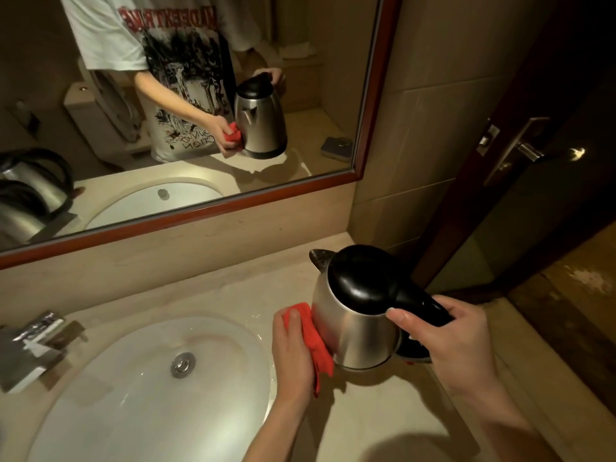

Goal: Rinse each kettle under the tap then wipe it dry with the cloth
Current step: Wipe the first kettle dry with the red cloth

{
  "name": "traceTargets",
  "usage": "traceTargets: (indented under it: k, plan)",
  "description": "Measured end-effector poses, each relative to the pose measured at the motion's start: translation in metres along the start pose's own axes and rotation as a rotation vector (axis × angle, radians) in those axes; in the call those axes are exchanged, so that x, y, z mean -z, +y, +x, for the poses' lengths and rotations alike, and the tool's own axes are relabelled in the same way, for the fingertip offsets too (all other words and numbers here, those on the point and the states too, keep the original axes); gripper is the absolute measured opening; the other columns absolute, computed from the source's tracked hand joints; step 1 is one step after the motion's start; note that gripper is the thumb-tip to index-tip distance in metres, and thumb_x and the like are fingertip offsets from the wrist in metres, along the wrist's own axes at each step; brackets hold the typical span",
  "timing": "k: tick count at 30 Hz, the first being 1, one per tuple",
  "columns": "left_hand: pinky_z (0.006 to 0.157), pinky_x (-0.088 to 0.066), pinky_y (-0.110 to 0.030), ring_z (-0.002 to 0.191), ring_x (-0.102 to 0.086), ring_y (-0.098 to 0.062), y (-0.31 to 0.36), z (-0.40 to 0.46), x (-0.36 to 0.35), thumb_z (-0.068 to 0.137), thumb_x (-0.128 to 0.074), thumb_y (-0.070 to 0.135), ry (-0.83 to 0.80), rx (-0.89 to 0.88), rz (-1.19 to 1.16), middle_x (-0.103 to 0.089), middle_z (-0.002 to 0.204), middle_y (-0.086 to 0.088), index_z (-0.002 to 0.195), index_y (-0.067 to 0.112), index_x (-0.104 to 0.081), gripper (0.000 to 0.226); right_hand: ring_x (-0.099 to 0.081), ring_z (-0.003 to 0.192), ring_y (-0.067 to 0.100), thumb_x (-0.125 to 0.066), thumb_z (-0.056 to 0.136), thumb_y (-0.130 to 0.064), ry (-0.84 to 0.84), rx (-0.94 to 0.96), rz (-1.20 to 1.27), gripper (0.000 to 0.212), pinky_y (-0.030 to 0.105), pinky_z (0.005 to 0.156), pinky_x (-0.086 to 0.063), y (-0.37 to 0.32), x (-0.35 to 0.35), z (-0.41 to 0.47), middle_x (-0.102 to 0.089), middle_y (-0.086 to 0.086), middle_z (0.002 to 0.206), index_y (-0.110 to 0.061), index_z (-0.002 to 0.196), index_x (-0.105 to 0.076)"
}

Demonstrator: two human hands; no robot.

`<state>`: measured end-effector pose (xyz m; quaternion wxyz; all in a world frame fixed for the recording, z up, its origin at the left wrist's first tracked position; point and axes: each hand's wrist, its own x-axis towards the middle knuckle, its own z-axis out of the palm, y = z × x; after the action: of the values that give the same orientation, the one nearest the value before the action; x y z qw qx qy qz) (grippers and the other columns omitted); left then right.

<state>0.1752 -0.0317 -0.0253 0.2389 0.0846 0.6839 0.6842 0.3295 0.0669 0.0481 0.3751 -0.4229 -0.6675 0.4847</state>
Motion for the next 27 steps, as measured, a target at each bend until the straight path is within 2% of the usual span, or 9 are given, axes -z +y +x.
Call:
traceTargets:
  k: [4,6,8,11,15,18,20,24,27]
  plan:
    - [0.086,-0.050,-0.037,0.092,-0.066,-0.021,-0.052,-0.001,0.011,0.104,-0.041,0.036,-0.080,0.102,0.184,-0.068,0.091,-0.007,0.098,0.024,-0.062,0.025,-0.052,0.048,0.025,-0.095,0.059,-0.055,0.001,-0.047,-0.004,0.060,0.035,0.046,-0.044,0.013,-0.001,0.004,-0.054,0.022,0.055,-0.005,0.058,-0.063]
    - [0.090,-0.049,-0.039,0.100,-0.064,-0.022,-0.062,0.001,0.013,0.102,-0.046,0.036,-0.130,0.158,0.239,-0.068,0.097,-0.003,0.101,0.023,-0.063,0.022,-0.056,0.050,0.027,-0.092,0.055,-0.045,0.001,-0.082,0.001,0.050,0.033,0.047,-0.048,0.017,0.000,0.007,-0.058,0.025,0.060,-0.003,0.062,-0.067]
    - [0.096,-0.045,-0.027,0.116,-0.057,-0.011,-0.060,0.003,0.015,0.095,-0.052,0.052,-0.218,0.176,0.201,-0.062,0.122,0.004,0.119,0.029,-0.059,0.034,-0.061,0.059,0.044,-0.087,0.054,-0.041,0.005,-0.113,-0.008,0.045,0.046,0.051,-0.053,0.021,0.000,0.010,-0.062,0.028,0.065,-0.001,0.067,-0.070]
    - [0.098,-0.029,-0.003,0.132,-0.032,0.013,-0.038,0.011,0.022,0.067,-0.052,0.087,-0.432,0.015,0.257,-0.034,0.148,0.025,0.141,0.048,-0.036,0.085,-0.065,0.071,0.051,-0.088,0.053,-0.042,0.012,-0.147,-0.018,0.043,0.063,0.061,-0.057,0.022,0.002,0.015,-0.065,0.027,0.068,-0.006,0.072,-0.072]
    - [0.105,-0.023,-0.006,0.138,-0.018,0.016,0.006,0.024,0.013,0.059,-0.086,0.060,-0.641,-0.273,0.450,-0.017,0.148,0.040,0.149,0.049,-0.017,0.114,-0.066,0.063,0.042,-0.088,0.052,-0.044,-0.014,-0.168,0.032,0.037,0.064,0.063,-0.058,0.019,0.001,0.027,-0.066,0.014,0.061,-0.013,0.067,-0.075]
    - [0.106,-0.028,-0.009,0.138,-0.024,0.012,0.020,0.042,-0.003,0.058,-0.092,0.047,-0.624,-0.323,0.457,-0.022,0.146,0.038,0.146,0.053,-0.014,0.118,-0.066,0.060,0.043,-0.100,0.052,-0.051,-0.025,-0.125,0.051,0.049,0.062,0.057,-0.056,0.022,-0.006,0.043,-0.065,0.013,0.058,-0.012,0.066,-0.074]
    - [0.111,-0.031,-0.021,0.138,-0.029,0.007,0.020,0.059,-0.012,0.058,-0.092,0.049,-0.589,-0.312,0.448,-0.028,0.149,0.031,0.149,0.048,-0.016,0.119,-0.065,0.056,0.043,-0.099,0.055,-0.047,-0.030,-0.112,0.063,0.046,0.059,0.051,-0.055,0.027,-0.014,0.056,-0.063,0.015,0.056,-0.010,0.065,-0.073]
    - [0.115,-0.031,-0.026,0.140,-0.028,0.006,0.015,0.093,-0.024,0.057,-0.091,0.052,-0.574,-0.312,0.473,-0.029,0.152,0.027,0.154,0.039,-0.015,0.123,-0.064,0.048,0.016,-0.089,0.058,-0.038,-0.064,-0.102,0.089,0.032,0.029,0.045,-0.051,0.041,-0.031,0.086,-0.062,0.003,0.052,-0.012,0.059,-0.069]
    - [0.109,-0.029,-0.012,0.138,-0.029,0.010,0.006,0.117,-0.031,0.062,-0.090,0.045,-0.594,-0.331,0.467,-0.030,0.149,0.032,0.151,0.047,-0.015,0.116,-0.059,0.046,0.007,-0.093,0.070,-0.018,-0.082,-0.104,0.065,0.030,0.018,0.046,-0.046,0.061,-0.047,0.108,-0.061,-0.001,0.050,-0.004,0.062,-0.068]
